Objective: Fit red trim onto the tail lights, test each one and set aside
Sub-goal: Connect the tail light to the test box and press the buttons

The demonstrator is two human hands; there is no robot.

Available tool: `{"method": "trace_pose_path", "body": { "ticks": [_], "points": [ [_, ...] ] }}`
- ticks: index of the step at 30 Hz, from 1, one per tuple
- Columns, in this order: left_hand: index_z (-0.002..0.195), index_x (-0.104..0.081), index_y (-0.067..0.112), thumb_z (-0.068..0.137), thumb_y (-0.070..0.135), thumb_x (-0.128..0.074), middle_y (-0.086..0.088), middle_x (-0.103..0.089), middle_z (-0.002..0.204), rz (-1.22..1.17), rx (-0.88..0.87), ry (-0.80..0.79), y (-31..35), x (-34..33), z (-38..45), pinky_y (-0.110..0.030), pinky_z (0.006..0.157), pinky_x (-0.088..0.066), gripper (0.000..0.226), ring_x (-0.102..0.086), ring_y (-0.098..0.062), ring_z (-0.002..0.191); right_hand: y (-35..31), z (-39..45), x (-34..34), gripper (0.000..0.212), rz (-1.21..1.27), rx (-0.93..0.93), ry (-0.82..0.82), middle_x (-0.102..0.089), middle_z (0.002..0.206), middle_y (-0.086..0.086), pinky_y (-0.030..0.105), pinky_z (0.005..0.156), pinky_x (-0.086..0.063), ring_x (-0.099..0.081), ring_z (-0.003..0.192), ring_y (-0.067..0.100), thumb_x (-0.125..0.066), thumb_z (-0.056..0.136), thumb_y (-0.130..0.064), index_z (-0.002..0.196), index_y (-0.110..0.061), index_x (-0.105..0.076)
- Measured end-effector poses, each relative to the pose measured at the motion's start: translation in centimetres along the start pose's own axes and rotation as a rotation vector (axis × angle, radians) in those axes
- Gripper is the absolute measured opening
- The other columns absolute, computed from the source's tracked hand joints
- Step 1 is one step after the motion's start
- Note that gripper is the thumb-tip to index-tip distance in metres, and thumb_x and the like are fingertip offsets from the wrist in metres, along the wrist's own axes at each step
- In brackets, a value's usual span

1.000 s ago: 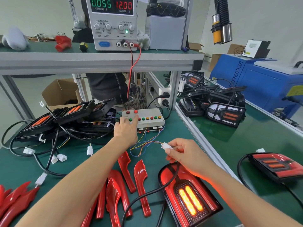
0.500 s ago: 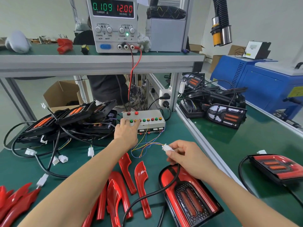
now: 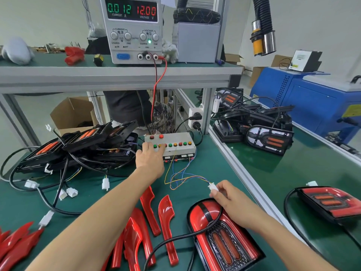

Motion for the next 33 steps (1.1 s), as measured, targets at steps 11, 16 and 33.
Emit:
{"method": "trace_pose_path", "body": {
  "ticks": [11,16,33],
  "points": [
    [0.156,-0.023,0.025,0.090,0.034,-0.061,-0.016,-0.040,0.144,-0.034,0.023,0.019,-0.06,0.00,0.06,-0.043,0.104,-0.037,0.077,-0.033,-0.033,0.133,-0.07,-0.41,-0.65,0.036,0.173,-0.063,-0.038,-0.073,0.108,-0.010,0.038,0.099,-0.052,-0.069,0.098,0.008,-0.041,0.100,-0.060,0.108,-0.028,-0.055],
    [0.155,-0.026,0.025,0.090,0.034,-0.061,-0.015,-0.041,0.142,-0.034,0.025,0.027,-0.02,0.16,0.03,-0.042,0.104,-0.037,0.075,-0.034,-0.032,0.132,-0.27,-0.53,-0.62,0.035,0.191,-0.059,-0.027,-0.073,0.109,-0.007,0.041,0.099,-0.052,-0.070,0.099,0.012,-0.042,0.102,-0.056,0.108,-0.025,-0.056],
    [0.147,-0.041,0.023,0.090,0.029,-0.060,-0.018,-0.032,0.144,-0.093,0.057,0.049,0.17,0.22,0.72,-0.041,0.101,-0.038,0.061,-0.033,-0.033,0.129,0.17,-0.28,-0.64,0.029,0.180,-0.057,0.003,-0.070,0.114,-0.011,0.022,0.091,-0.045,-0.062,0.111,0.007,-0.043,0.105,-0.052,0.107,-0.026,-0.056]
  ]
}}
Point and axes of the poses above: each hand's wrist, its own z-axis towards the middle knuckle, its own x-axis out of the back of the hand, y = z × x, the point moved 8 cm from there along z, towards the middle knuckle
